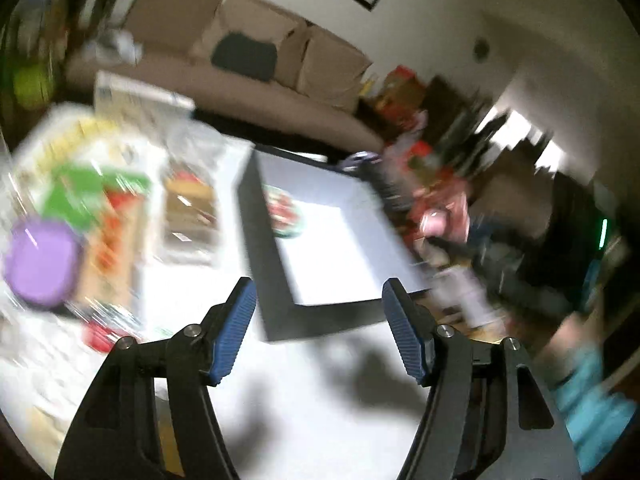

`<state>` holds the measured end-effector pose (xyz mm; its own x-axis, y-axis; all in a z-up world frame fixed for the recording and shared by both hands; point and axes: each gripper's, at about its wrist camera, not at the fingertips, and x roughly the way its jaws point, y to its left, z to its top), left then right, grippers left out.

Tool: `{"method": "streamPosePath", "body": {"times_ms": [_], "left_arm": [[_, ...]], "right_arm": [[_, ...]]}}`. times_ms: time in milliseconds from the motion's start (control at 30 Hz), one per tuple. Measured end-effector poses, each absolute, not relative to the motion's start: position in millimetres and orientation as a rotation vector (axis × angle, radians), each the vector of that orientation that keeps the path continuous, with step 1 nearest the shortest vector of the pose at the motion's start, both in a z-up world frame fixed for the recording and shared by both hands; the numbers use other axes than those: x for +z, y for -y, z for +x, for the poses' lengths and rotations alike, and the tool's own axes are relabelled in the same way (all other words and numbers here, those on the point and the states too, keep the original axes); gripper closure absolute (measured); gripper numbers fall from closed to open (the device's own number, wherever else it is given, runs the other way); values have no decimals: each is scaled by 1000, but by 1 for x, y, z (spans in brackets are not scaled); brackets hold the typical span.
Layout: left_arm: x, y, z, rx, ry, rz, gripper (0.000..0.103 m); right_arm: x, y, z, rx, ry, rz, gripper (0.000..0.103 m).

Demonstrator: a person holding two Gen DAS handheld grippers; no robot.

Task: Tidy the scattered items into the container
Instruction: 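Lower the pink flower onto the green plate with the right tool and open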

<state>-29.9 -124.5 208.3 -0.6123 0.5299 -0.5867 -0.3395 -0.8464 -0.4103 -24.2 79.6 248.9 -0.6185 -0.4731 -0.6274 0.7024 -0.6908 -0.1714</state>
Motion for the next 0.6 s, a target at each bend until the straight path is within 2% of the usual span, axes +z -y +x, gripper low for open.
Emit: {"method": "streamPosePath", "body": {"times_ms": [100,300,600], "left_arm": [[198,105,-37,2481,248,-959,40],[164,96,-63,2462,253,-967,40],[138,101,-84,2442,241,-1019,40]], "right_arm": [[236,-85,-67,-2324,-570,803,70],[205,-83,-163,-2298,-456,1001,70],[121,-46,-263,-2266,-550,1245,70]]}}
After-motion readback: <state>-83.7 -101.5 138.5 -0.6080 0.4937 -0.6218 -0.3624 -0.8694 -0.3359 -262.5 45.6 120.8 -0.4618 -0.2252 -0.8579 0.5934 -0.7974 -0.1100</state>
